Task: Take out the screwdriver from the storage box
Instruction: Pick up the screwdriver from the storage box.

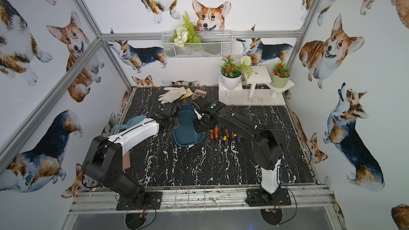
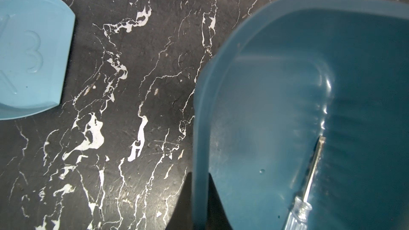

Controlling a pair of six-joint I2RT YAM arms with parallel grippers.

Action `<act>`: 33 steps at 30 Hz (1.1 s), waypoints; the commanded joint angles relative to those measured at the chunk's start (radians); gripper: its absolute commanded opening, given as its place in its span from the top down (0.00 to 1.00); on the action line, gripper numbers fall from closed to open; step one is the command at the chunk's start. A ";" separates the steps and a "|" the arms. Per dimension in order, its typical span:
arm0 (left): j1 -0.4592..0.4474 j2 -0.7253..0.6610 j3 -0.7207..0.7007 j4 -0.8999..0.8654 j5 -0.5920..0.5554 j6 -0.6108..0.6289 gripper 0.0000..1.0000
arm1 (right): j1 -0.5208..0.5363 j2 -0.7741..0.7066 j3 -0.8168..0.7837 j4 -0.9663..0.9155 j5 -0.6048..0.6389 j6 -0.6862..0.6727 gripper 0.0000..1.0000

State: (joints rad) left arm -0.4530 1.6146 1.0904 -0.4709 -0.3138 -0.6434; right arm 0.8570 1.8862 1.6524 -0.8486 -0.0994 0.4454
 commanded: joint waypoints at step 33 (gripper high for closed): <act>-0.002 -0.038 -0.037 0.018 -0.011 -0.007 1.00 | 0.054 0.309 0.133 0.012 0.120 0.136 0.49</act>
State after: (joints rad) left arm -0.4557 1.5841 1.0561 -0.4671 -0.3138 -0.6472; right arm 0.9100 2.1826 1.7882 -0.8528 0.0105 0.5560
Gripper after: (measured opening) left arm 0.108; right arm 0.514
